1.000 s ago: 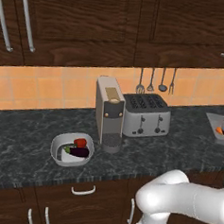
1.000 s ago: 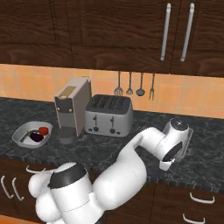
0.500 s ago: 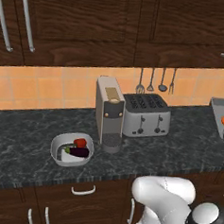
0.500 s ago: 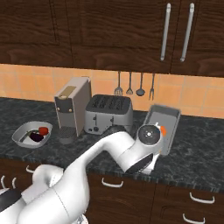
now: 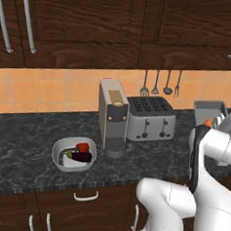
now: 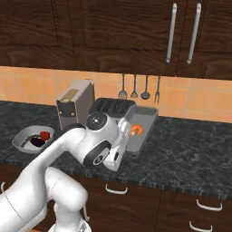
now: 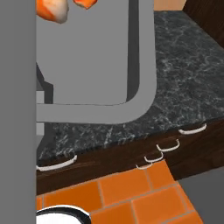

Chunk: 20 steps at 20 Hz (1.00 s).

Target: Take the meat container that has the shrimp and place it on the second highest rack of the freezer. Then take the vegetable container that has the eggplant and bell pepper and place it on the highest rack of the freezer.

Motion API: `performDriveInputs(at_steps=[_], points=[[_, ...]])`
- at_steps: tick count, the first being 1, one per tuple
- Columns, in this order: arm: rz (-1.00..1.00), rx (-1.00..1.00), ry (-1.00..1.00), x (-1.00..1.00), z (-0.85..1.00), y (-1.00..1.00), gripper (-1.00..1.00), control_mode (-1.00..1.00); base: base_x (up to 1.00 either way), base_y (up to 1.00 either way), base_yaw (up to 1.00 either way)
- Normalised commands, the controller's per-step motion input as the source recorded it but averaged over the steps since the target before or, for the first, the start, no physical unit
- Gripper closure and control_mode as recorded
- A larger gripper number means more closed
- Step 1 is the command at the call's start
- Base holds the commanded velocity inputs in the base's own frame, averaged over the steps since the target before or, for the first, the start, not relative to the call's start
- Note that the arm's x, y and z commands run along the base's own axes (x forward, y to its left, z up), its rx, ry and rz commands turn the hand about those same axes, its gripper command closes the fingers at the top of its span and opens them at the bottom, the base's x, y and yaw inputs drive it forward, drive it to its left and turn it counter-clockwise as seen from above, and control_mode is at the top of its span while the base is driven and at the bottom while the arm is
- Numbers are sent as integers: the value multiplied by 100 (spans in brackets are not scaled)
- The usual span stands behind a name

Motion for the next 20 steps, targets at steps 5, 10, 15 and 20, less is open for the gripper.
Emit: performDriveInputs(at_steps=[5, 10, 15, 20], points=[[-20, 0, 3, -3, 14, 100, 100, -100, 0, 0, 0], [-26, 1, -15, -45, 0, 100, 100, -100, 0, 0, 0], [-23, 4, -21, -96, 0, 97, 100, -100, 0, 0, 0], [-6, 1, -25, -100, -37, 70, 100, -100, 0, 0, 0]])
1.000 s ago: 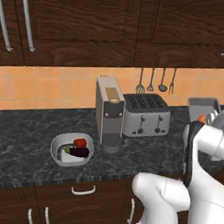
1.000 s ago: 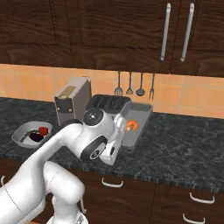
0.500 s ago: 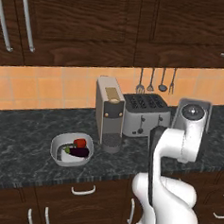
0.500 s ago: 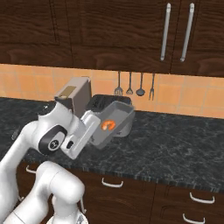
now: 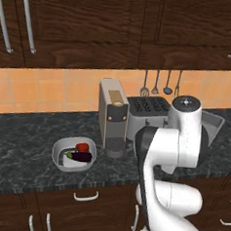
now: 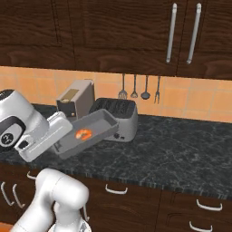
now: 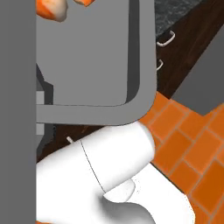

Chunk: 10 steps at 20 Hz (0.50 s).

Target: Take the meat container that has the shrimp and place it on the second highest rack of the freezer. Then take the vegetable container that has the eggplant and bell pepper and place it on the highest rack of the freezer.

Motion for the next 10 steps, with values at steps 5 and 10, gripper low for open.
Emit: performDriveInputs(at_steps=[5, 10], points=[[6, -1, -9, -38, -100, 24, 100, -100, 0, 0, 0], [6, 0, -8, -15, -52, 5, 100, 100, -23, 5, 5]])
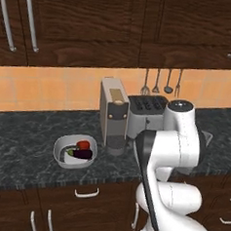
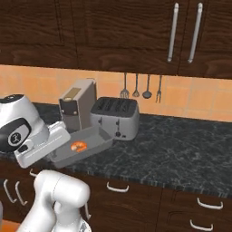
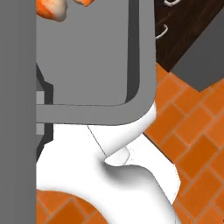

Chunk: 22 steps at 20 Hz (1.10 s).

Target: Take the meat container that has the shrimp and place it on the second highest rack of the freezer. Then take the vegetable container that has the eggplant and bell pepper and place it on the highest rack of the freezer.

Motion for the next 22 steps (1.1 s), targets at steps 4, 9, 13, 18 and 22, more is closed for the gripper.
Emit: performDriveInputs(at_steps=[4, 9, 13, 18, 22], points=[[0, 0, 0, 0, 0, 0, 100, 100, -88, 21, 14], [0, 0, 0, 0, 0, 0, 100, 100, -69, 2, -28], [0, 0, 0, 0, 0, 0, 100, 100, -9, 1, -58], [0, 0, 0, 0, 0, 0, 100, 100, 0, 3, -69], [0, 0, 0, 0, 0, 0, 100, 100, 0, -3, -65]])
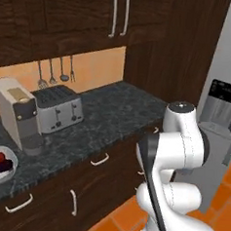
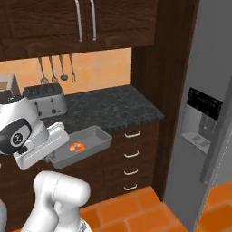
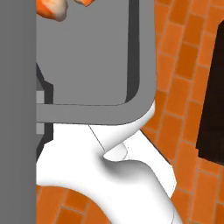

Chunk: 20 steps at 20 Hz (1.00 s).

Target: Take the meat container that has the shrimp and place it on the second highest rack of the freezer. Then take the vegetable container that has the eggplant and bell pepper and place it on the highest rack of the freezer.

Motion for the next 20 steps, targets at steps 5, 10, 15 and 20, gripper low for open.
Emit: performDriveInputs(at_steps=[5, 10, 15, 20], points=[[0, 0, 0, 0, 0, 0, 100, 100, 0, -14, -63], [0, 0, 0, 0, 0, 0, 100, 100, 11, -7, -68], [0, 0, 0, 0, 0, 0, 100, 100, 7, -22, -62], [0, 0, 0, 0, 0, 0, 100, 100, 6, -65, -45]])
